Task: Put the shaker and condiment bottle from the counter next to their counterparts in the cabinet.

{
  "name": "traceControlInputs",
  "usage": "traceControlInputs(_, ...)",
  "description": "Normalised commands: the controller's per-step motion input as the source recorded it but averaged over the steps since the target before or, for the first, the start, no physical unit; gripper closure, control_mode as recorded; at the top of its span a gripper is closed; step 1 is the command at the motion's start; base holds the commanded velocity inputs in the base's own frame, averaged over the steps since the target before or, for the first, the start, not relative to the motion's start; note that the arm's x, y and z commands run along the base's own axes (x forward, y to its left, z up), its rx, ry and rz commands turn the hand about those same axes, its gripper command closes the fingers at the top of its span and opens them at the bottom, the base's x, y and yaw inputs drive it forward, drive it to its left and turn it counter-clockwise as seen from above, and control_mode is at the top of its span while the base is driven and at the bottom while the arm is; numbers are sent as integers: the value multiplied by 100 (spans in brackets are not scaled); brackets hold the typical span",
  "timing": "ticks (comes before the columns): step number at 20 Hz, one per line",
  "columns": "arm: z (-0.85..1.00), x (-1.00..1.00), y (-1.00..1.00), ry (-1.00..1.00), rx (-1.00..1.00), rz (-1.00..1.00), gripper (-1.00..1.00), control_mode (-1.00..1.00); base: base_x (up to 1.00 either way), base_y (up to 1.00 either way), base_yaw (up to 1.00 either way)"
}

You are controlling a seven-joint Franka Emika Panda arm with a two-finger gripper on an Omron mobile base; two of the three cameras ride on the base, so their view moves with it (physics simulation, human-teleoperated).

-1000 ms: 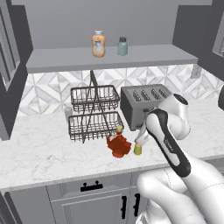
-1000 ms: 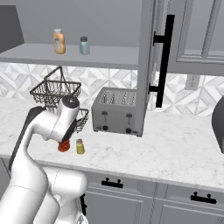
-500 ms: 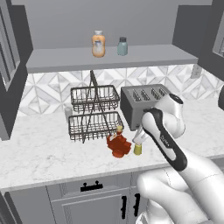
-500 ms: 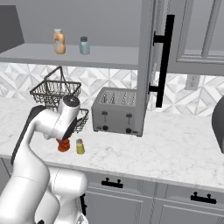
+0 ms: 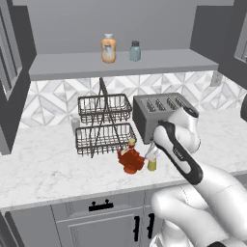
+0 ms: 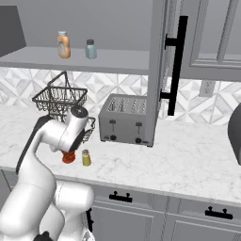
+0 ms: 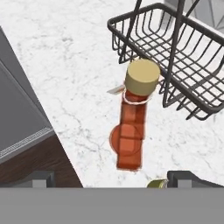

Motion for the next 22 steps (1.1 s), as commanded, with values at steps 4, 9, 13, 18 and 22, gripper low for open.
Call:
traceControlInputs(4,-21,17,0,1,0,0,-100,-100,0,0,0)
traceControlInputs(9,-19,23,0,4,0,0,-100,-100,0,0,0)
traceControlInputs(13,-16,25,0,4,0,0,-100,-100,0,0,0)
traceControlInputs(18,-14,26,0,3,0,0,-100,-100,0,0,0)
traceControlInputs(22,-15,23,3,3,0,0,-100,-100,0,0,0)
